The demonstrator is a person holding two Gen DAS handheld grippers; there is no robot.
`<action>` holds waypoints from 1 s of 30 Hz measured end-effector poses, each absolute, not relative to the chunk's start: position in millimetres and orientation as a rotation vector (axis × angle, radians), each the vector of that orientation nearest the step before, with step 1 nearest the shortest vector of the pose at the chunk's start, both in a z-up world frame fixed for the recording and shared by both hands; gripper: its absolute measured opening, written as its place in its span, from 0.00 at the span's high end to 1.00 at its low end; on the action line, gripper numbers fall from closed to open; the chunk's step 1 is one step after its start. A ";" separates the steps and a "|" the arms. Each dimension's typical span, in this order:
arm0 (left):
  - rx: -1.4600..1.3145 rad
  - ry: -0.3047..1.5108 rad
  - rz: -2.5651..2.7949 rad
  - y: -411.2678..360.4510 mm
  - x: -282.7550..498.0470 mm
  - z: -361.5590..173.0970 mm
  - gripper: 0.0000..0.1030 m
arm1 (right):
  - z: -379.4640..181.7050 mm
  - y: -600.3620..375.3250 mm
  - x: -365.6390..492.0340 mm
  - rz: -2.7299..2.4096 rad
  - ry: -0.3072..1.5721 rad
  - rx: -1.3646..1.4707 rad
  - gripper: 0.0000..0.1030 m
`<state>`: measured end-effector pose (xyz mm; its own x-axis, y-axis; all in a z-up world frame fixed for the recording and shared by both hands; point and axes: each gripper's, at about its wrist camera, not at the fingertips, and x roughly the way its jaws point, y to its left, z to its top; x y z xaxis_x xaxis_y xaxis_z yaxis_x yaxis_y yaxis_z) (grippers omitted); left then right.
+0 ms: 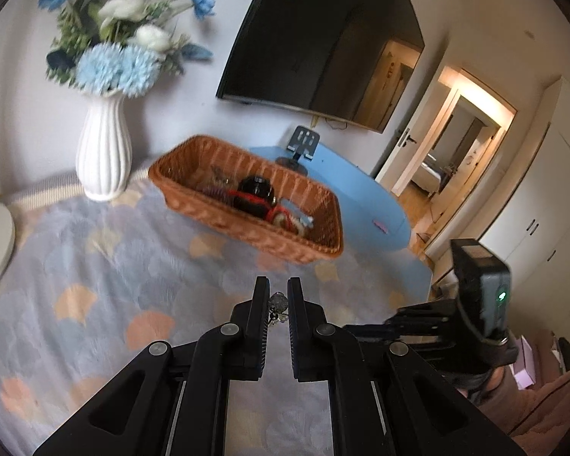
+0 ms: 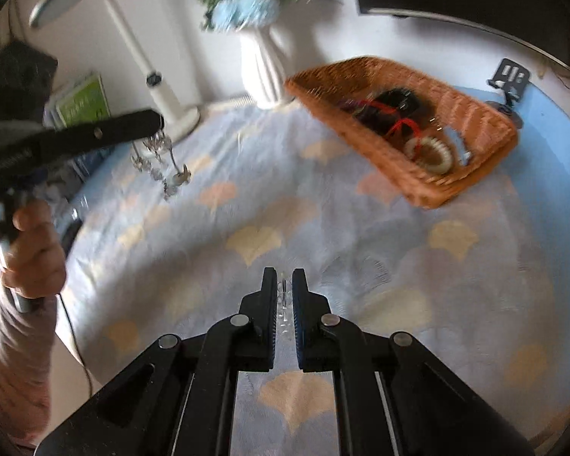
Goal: Organize jewelry
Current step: 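Grasp the silver charm bracelet with the left tool while the right tool grasps the pearl bracelet, then carry both bracelets into the basket while both tools open to release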
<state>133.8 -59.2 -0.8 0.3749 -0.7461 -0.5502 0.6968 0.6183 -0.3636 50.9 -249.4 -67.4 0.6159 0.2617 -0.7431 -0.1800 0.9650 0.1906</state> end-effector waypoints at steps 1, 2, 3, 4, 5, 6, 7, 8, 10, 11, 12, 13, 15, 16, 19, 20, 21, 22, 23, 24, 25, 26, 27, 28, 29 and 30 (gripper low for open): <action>-0.071 0.737 -0.927 -62.0 136.4 2.8 0.91 | -61.9 -254.9 52.8 0.251 0.865 0.113 0.91; -0.067 0.729 -0.928 -65.2 139.5 6.6 0.91 | -54.7 -262.6 53.0 0.243 0.854 0.126 0.91; -0.062 0.724 -0.929 -68.3 142.0 9.7 0.91 | -47.9 -268.4 51.3 0.239 0.844 0.135 0.91; -0.056 0.719 -0.931 -71.7 144.7 13.0 0.91 | -41.6 -275.4 51.5 0.236 0.832 0.148 0.91; -0.049 0.714 -0.931 -75.4 148.0 16.7 0.91 | -35.9 -280.9 51.6 0.234 0.822 0.159 0.91; -0.044 0.706 -0.926 -79.2 151.9 20.7 0.91 | -28.8 -287.4 52.9 0.229 0.809 0.168 0.91; -0.042 0.700 -0.926 -83.0 156.0 24.5 0.91 | -21.0 -294.7 55.0 0.221 0.797 0.172 0.91; -0.042 0.695 -0.926 -86.2 159.6 28.1 0.91 | -15.6 -300.0 55.8 0.212 0.788 0.171 0.91; -0.042 0.684 -0.927 -93.8 170.1 35.4 0.91 | -0.2 -312.7 66.4 0.181 0.766 0.161 0.91; -0.041 0.680 -0.926 -98.3 176.1 39.0 0.91 | 7.1 -319.7 73.2 0.164 0.757 0.161 0.91; -0.039 0.677 -0.925 -103.7 182.7 42.6 0.91 | 13.1 -326.0 80.3 0.158 0.749 0.167 0.91; -0.035 0.675 -0.922 -109.2 189.1 45.6 0.91 | 18.1 -331.1 85.3 0.157 0.741 0.175 0.91; -0.022 0.667 -0.911 -119.9 201.0 51.0 0.91 | 29.6 -343.2 100.6 0.139 0.718 0.182 0.91; -0.013 0.660 -0.904 -125.4 207.6 54.2 0.91 | 34.3 -349.1 112.0 0.120 0.707 0.175 0.91; 0.015 0.648 -0.887 -139.6 227.2 60.1 0.91 | 35.3 -361.9 141.1 0.118 0.709 0.183 0.91; 0.020 0.649 -0.883 -144.3 235.8 60.6 0.91 | 31.7 -366.1 156.1 0.108 0.719 0.184 0.91; 0.025 0.650 -0.876 -149.0 244.7 60.2 0.91 | 27.2 -368.6 167.7 0.102 0.729 0.185 0.91; 0.026 0.656 -0.871 -153.8 255.0 58.5 0.91 | 21.7 -370.3 180.2 0.097 0.742 0.186 0.91; 0.025 0.666 -0.868 -157.2 263.3 56.0 0.91 | 16.2 -371.0 189.9 0.092 0.753 0.187 0.91; 0.025 0.680 -0.861 -162.4 273.6 52.1 0.91 | 8.8 -373.3 201.8 0.091 0.770 0.193 0.91; 0.026 0.696 -0.854 -168.1 284.1 47.2 0.91 | 0.3 -375.2 214.0 0.093 0.790 0.202 0.91; 0.028 0.711 -0.846 -173.1 292.1 43.0 0.91 | -7.8 -376.4 223.8 0.101 0.808 0.214 0.91; 0.035 0.726 -0.830 -179.3 301.9 36.7 0.91 | -13.7 -376.7 229.9 0.109 0.820 0.220 0.91; 0.043 0.730 -0.819 -182.7 306.7 32.5 0.91 | -18.6 -376.8 234.5 0.116 0.828 0.223 0.91; 0.052 0.731 -0.808 -185.9 311.8 28.1 0.91 | -24.9 -378.0 240.8 0.123 0.837 0.229 0.91; 0.057 0.731 -0.799 -187.7 316.5 24.8 0.91 | -28.0 -378.2 242.9 0.124 0.842 0.235 0.91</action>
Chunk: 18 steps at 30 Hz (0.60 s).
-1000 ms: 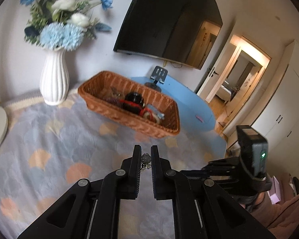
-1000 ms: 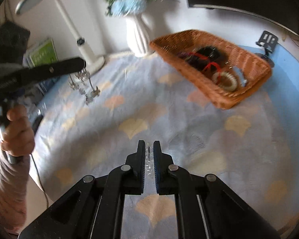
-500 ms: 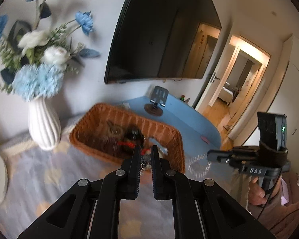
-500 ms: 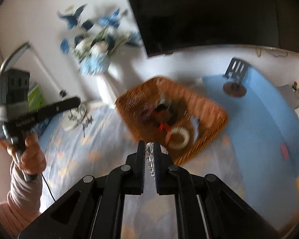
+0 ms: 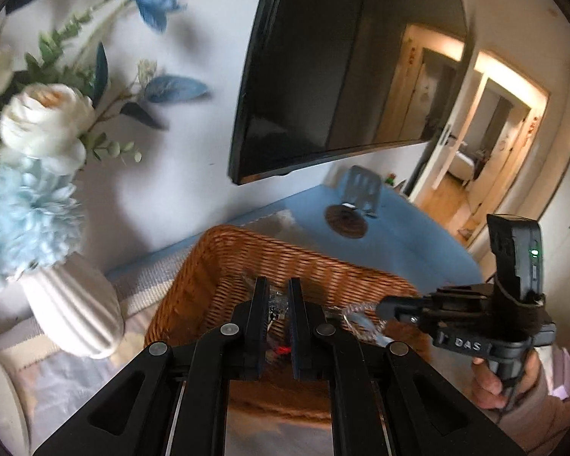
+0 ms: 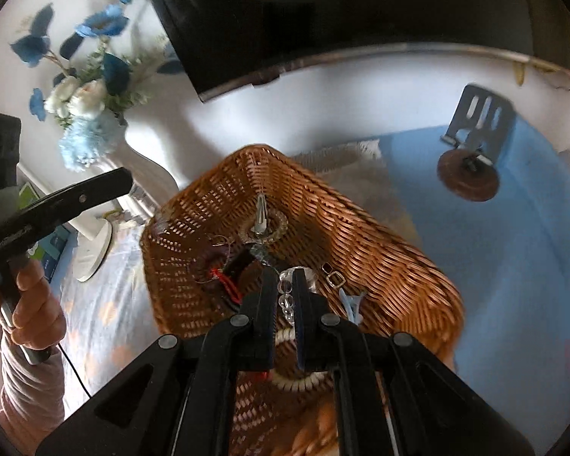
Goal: Organize jewelry
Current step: 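Carry both bracelets into the basket while both tools open to release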
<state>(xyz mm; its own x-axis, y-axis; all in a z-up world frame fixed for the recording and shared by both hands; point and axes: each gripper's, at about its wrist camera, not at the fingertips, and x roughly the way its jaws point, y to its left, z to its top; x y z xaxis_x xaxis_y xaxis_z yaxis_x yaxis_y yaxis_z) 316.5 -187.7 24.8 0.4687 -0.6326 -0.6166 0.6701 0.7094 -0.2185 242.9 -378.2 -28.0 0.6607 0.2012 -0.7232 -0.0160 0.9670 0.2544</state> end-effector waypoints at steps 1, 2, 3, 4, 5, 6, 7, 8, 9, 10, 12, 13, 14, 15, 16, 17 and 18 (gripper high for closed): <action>0.058 0.735 -0.793 -189.4 320.5 20.0 0.91 | -31.6 -379.6 245.0 0.126 0.846 0.243 0.91; 0.057 0.744 -0.782 -190.8 326.9 14.4 0.91 | -35.2 -382.4 247.5 0.123 0.847 0.247 0.91; 0.057 0.756 -0.766 -192.4 333.8 8.0 0.91 | -37.0 -384.0 248.6 0.112 0.846 0.242 0.91; 0.058 0.767 -0.754 -193.8 339.6 2.3 0.91 | -38.0 -385.2 249.7 0.099 0.845 0.231 0.91; 0.064 0.784 -0.740 -195.7 346.5 -5.9 0.91 | -39.1 -385.2 249.9 0.087 0.844 0.218 0.90; 0.070 0.797 -0.727 -196.4 350.2 -11.6 0.91 | -39.6 -385.2 250.0 0.079 0.846 0.203 0.90; 0.076 0.810 -0.713 -197.3 354.1 -17.5 0.91 | -39.5 -385.7 249.3 0.077 0.847 0.189 0.90; 0.084 0.823 -0.700 -197.9 357.3 -23.6 0.91 | -38.6 -384.6 247.6 0.074 0.844 0.172 0.90; 0.088 0.837 -0.686 -197.6 360.6 -29.5 0.91 | -37.2 -385.3 247.2 0.069 0.839 0.165 0.90; 0.086 0.849 -0.683 -196.7 363.4 -34.4 0.91 | -34.7 -385.2 245.2 0.067 0.832 0.158 0.90; 0.082 0.875 -0.695 -196.1 365.5 -39.4 0.86 | -28.8 -386.5 241.0 0.071 0.819 0.166 0.87; 0.083 0.893 -0.696 -195.8 365.7 -40.7 0.82 | -25.4 -387.6 238.1 0.067 0.811 0.174 0.85; 0.086 0.908 -0.694 -196.7 366.1 -41.0 0.74 | -20.7 -388.6 234.0 0.061 0.797 0.180 0.80; 0.091 0.920 -0.691 -196.9 364.9 -40.7 0.69 | -17.0 -388.6 231.4 0.059 0.785 0.183 0.74; 0.094 0.921 -0.688 -194.9 361.8 -38.9 0.68 | -11.1 -388.8 226.2 0.056 0.767 0.188 0.72; 0.093 0.911 -0.688 -191.9 356.7 -34.1 0.68 | -4.6 -388.5 220.2 0.052 0.751 0.192 0.69; 0.087 0.899 -0.693 -188.2 350.9 -28.1 0.68 | 0.2 -386.5 215.8 0.052 0.741 0.193 0.69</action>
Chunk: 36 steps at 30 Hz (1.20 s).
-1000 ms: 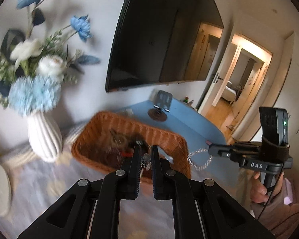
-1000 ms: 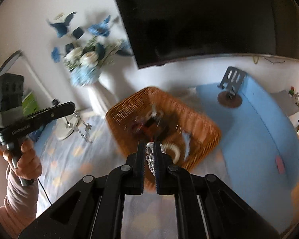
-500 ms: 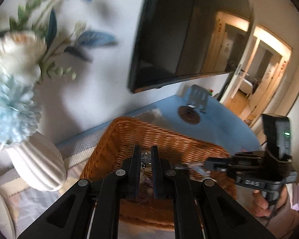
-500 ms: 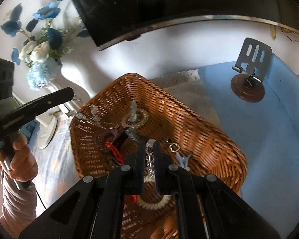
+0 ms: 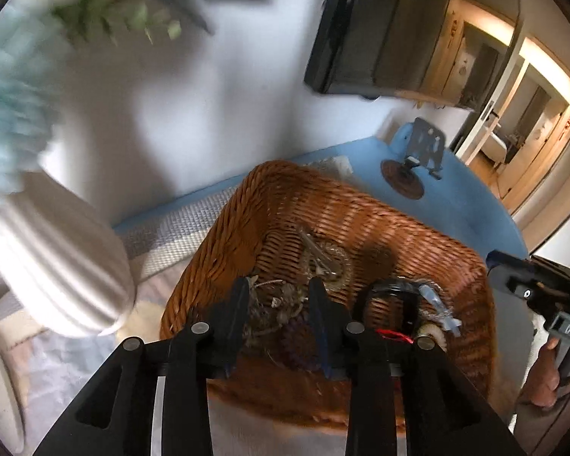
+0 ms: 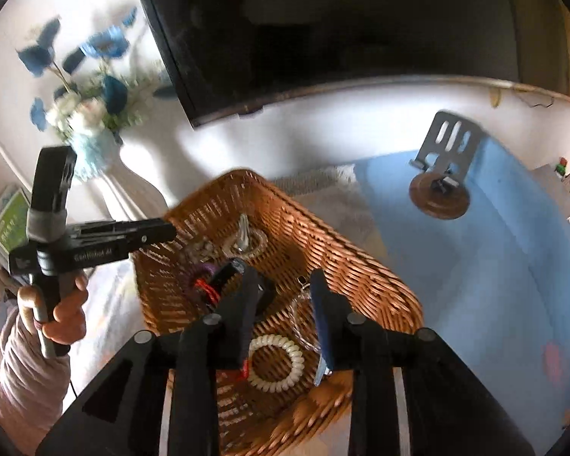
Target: Organize jewelry
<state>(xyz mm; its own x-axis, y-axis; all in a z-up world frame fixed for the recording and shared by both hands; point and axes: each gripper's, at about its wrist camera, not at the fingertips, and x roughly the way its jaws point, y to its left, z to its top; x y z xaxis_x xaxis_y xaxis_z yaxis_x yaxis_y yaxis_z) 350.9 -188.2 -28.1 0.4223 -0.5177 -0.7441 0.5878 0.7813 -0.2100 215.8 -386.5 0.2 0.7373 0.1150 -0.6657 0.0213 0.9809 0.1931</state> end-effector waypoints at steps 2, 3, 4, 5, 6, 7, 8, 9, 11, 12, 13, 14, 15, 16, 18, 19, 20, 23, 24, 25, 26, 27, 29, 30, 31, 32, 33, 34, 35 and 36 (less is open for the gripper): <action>0.063 0.873 -0.715 -180.0 338.7 -14.6 0.68 | 16.5 -380.5 199.4 0.057 0.708 0.190 0.69; 0.046 0.855 -0.732 -174.5 329.5 -5.7 0.67 | 24.5 -377.3 190.6 0.055 0.694 0.184 0.69; 0.033 0.834 -0.745 -168.8 319.2 3.5 0.67 | 32.9 -371.8 181.9 0.052 0.678 0.175 0.69; 0.026 0.816 -0.751 -165.1 310.6 11.6 0.66 | 43.0 -364.3 170.9 0.052 0.658 0.160 0.69; 0.022 0.788 -0.758 -159.3 297.4 23.4 0.65 | 50.5 -357.2 162.5 0.054 0.643 0.148 0.69; 0.023 0.758 -0.767 -153.7 284.3 35.2 0.64 | 61.4 -348.0 151.2 0.056 0.623 0.132 0.68; 0.026 0.733 -0.777 -150.2 273.2 45.4 0.64 | 74.2 -336.2 137.9 0.060 0.598 0.108 0.67; 0.031 0.701 -0.788 -144.2 258.4 59.2 0.64 | 82.6 -329.2 129.2 0.061 0.583 0.092 0.65; 0.036 0.639 -0.790 -132.7 230.0 84.7 0.62 | 103.5 -310.6 107.6 0.051 0.546 0.053 0.57; 0.034 0.601 -0.788 -123.6 212.9 98.9 0.56 | 112.4 -301.1 96.7 0.033 0.532 0.031 0.46; 0.029 0.564 -0.784 -113.6 195.4 112.0 0.52 | 119.2 -292.4 86.3 0.011 0.520 0.013 0.40; 0.023 0.544 -0.777 -107.0 184.7 120.6 0.39 | 124.5 -283.9 73.5 -0.013 0.509 -0.001 0.31; 0.018 0.521 -0.757 -97.6 167.6 130.0 0.27 | 127.2 -278.7 65.0 -0.024 0.504 -0.007 0.30; 0.024 0.516 -0.732 -90.7 155.8 134.7 0.25 | 127.9 -273.6 55.8 -0.031 0.502 -0.011 0.30; 0.040 0.531 -0.681 -78.8 134.9 138.9 0.25 | 126.1 -264.9 38.6 -0.048 0.495 -0.002 0.30; 0.034 0.530 -0.673 -70.7 123.3 139.0 0.25 | 123.7 -261.1 31.7 -0.052 0.494 0.006 0.30; 0.031 0.528 -0.665 -65.5 114.4 137.6 0.25 | 120.8 -258.6 27.3 -0.054 0.498 0.012 0.30; 0.091 0.499 -0.535 -57.0 81.2 127.5 0.25 | 108.4 -248.7 11.9 -0.081 0.522 0.025 0.30; 0.112 0.491 -0.489 -58.4 74.7 120.0 0.25 | 103.4 -245.8 7.1 -0.092 0.530 0.031 0.30; 0.132 0.501 -0.447 -59.4 67.0 112.3 0.25 | 98.3 -243.4 2.6 -0.105 0.545 0.039 0.30; 0.139 0.531 -0.425 -59.4 61.4 104.4 0.25 | 94.5 -241.3 -1.6 -0.111 0.555 0.050 0.30; 0.139 0.552 -0.416 -59.9 57.1 97.7 0.25 | 92.0 -239.6 -5.3 -0.108 0.558 0.057 0.30; 0.152 0.569 -0.408 -61.7 48.6 87.1 0.25 | 88.5 -234.6 -10.3 -0.106 0.565 0.058 0.30; 0.177 0.571 -0.400 -63.9 43.6 82.0 0.25 | 86.9 -230.8 -11.3 -0.114 0.572 0.048 0.30; 0.199 0.565 -0.384 -65.4 38.2 77.9 0.25 | 86.2 -228.2 -12.3 -0.126 0.574 0.038 0.30; 0.213 0.556 -0.366 -65.4 33.5 75.9 0.25 | 85.5 -225.5 -13.9 -0.138 0.573 0.027 0.30; 0.224 0.539 -0.343 -65.3 27.2 73.6 0.25 | 85.2 -224.3 -14.0 -0.143 0.574 0.020 0.30; 0.226 0.529 -0.335 -65.6 24.2 72.9 0.25 | 84.5 -223.2 -14.8 -0.144 0.578 0.016 0.30; 0.221 0.512 -0.328 -64.3 19.4 72.3 0.25 | 83.9 -222.6 -15.7 -0.145 0.582 0.015 0.30; 0.215 0.505 -0.327 -63.2 16.7 72.1 0.25 | 83.6 -222.8 -17.3 -0.147 0.583 0.016 0.30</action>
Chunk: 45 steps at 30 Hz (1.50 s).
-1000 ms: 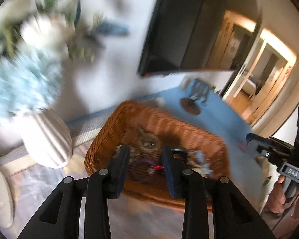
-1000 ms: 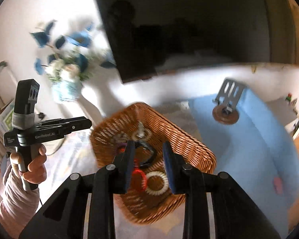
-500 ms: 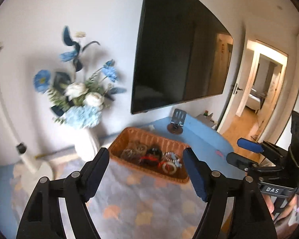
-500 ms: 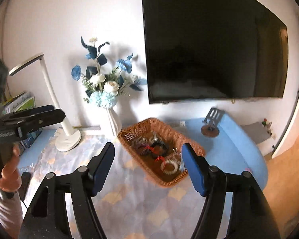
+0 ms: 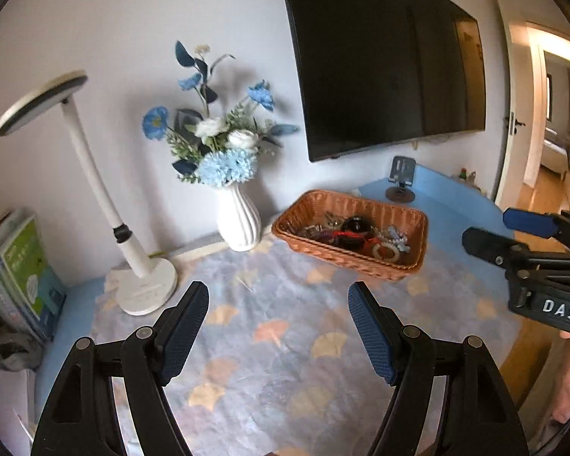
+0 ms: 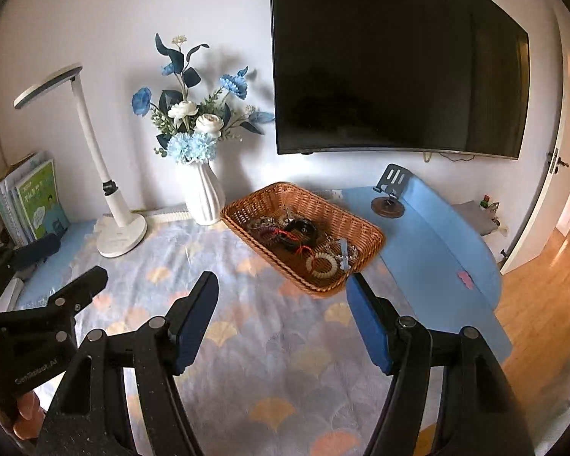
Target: Organize jewelry
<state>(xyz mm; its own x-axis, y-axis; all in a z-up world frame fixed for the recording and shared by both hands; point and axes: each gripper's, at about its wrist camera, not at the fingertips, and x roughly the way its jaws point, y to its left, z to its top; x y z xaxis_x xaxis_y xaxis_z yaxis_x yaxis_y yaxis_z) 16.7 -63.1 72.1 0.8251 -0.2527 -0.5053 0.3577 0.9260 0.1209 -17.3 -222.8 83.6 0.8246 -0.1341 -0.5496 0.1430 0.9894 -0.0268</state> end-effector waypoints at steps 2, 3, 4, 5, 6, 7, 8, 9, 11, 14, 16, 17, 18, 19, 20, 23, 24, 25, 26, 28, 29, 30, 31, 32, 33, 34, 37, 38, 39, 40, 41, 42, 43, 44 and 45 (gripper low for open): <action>0.195 0.507 -0.331 -60.4 10.2 72.7 0.25 | 82.4 -223.4 -21.6 -0.155 0.584 0.019 0.30; 0.188 0.510 -0.331 -59.1 8.5 72.5 0.25 | 82.1 -223.6 -22.8 -0.157 0.584 0.019 0.30; 0.187 0.508 -0.324 -58.4 7.4 72.0 0.25 | 80.9 -224.1 -24.5 -0.161 0.585 0.019 0.30; 0.193 0.506 -0.309 -58.5 6.8 71.1 0.25 | 79.2 -225.0 -26.3 -0.167 0.589 0.021 0.30; 0.201 0.504 -0.293 -59.5 6.3 70.5 0.25 | 78.0 -226.3 -27.1 -0.171 0.593 0.024 0.30; 0.210 0.504 -0.275 -60.7 5.9 69.0 0.25 | 76.7 -227.9 -28.0 -0.172 0.597 0.027 0.30; 0.215 0.506 -0.267 -61.7 5.0 67.5 0.25 | 74.6 -229.2 -29.0 -0.173 0.604 0.031 0.30; 0.217 0.512 -0.268 -62.6 6.0 66.5 0.25 | 73.4 -230.4 -28.8 -0.174 0.609 0.033 0.30; 0.216 0.527 -0.277 -63.9 5.6 63.9 0.25 | 70.6 -232.2 -28.4 -0.176 0.619 0.037 0.30; 0.217 0.540 -0.278 -65.5 4.7 60.8 0.25 | 67.9 -234.6 -26.4 -0.168 0.635 0.050 0.30; 0.218 0.541 -0.278 -65.3 4.3 59.5 0.25 | 66.3 -235.1 -25.6 -0.160 0.644 0.061 0.30; 0.216 0.545 -0.278 -65.1 4.4 58.9 0.25 | 65.0 -235.1 -25.5 -0.158 0.649 0.065 0.30; 0.212 0.550 -0.280 -64.6 4.8 58.0 0.25 | 63.3 -235.0 -25.1 -0.158 0.655 0.068 0.30; 0.208 0.555 -0.282 -64.1 5.3 57.0 0.25 | 61.9 -234.8 -24.6 -0.158 0.661 0.070 0.30; 0.207 0.559 -0.283 -63.6 5.5 56.3 0.25 | 60.7 -234.1 -23.9 -0.157 0.666 0.071 0.30; 0.207 0.560 -0.278 -61.2 5.0 54.6 0.25 | 60.2 -231.0 -21.5 -0.152 0.670 0.069 0.30; 0.205 0.558 -0.272 -59.9 5.0 54.5 0.25 | 60.2 -229.3 -21.0 -0.151 0.671 0.067 0.30; 0.202 0.556 -0.261 -58.6 5.2 54.6 0.25 | 60.3 -227.6 -20.2 -0.150 0.672 0.064 0.30; 0.199 0.553 -0.253 -57.6 5.7 54.9 0.25 | 60.1 -225.2 -19.4 -0.148 0.673 0.059 0.30; 0.192 0.551 -0.246 -55.7 6.3 54.9 0.25 | 59.9 -221.8 -19.1 -0.146 0.675 0.051 0.30; 0.190 0.553 -0.249 -55.1 6.7 54.8 0.25 | 59.8 -220.0 -18.6 -0.145 0.675 0.046 0.30; 0.188 0.553 -0.250 -54.5 7.1 54.5 0.25 | 59.9 -218.3 -19.1 -0.147 0.675 0.044 0.30; 0.189 0.553 -0.247 -54.0 7.4 54.0 0.25 | 59.7 -217.6 -18.5 -0.147 0.675 0.041 0.30; 0.191 0.553 -0.244 -53.7 7.9 53.5 0.25 | 59.3 -217.4 -17.4 -0.147 0.678 0.041 0.30; 0.192 0.553 -0.242 -53.2 8.4 53.0 0.25 | 59.1 -217.9 -16.7 -0.148 0.681 0.042 0.30; 0.194 0.553 -0.241 -53.1 8.5 52.5 0.25 | 58.4 -217.2 -16.6 -0.148 0.683 0.044 0.30; 0.200 0.550 -0.241 -53.9 8.6 51.5 0.25 | 57.0 -217.2 -14.4 -0.149 0.690 0.045 0.30; 0.201 0.552 -0.242 -54.0 8.7 51.4 0.25 | 56.3 -217.1 -14.3 -0.149 0.692 0.045 0.30; 0.204 0.554 -0.242 -54.5 8.9 51.0 0.25 | 55.7 -217.0 -13.9 -0.150 0.696 0.046 0.30; 0.206 0.554 -0.243 -55.0 9.1 50.9 0.25 | 55.2 -217.1 -13.3 -0.149 0.698 0.045 0.30; 0.208 0.553 -0.245 -55.7 9.1 50.7 0.25 | 54.6 -217.1 -13.0 -0.149 0.699 0.044 0.30; 0.208 0.553 -0.247 -56.0 9.3 50.6 0.25 | 54.3 -217.3 -12.6 -0.150 0.699 0.044 0.30; 0.210 0.554 -0.248 -56.6 9.9 50.2 0.25 | 53.9 -217.5 -12.3 -0.151 0.701 0.045 0.30; 0.211 0.556 -0.249 -57.2 10.6 49.7 0.25 | 53.4 -218.2 -12.0 -0.151 0.703 0.046 0.30; 0.213 0.558 -0.252 -57.8 11.3 48.9 0.25 | 53.0 -218.7 -11.4 -0.153 0.704 0.048 0.30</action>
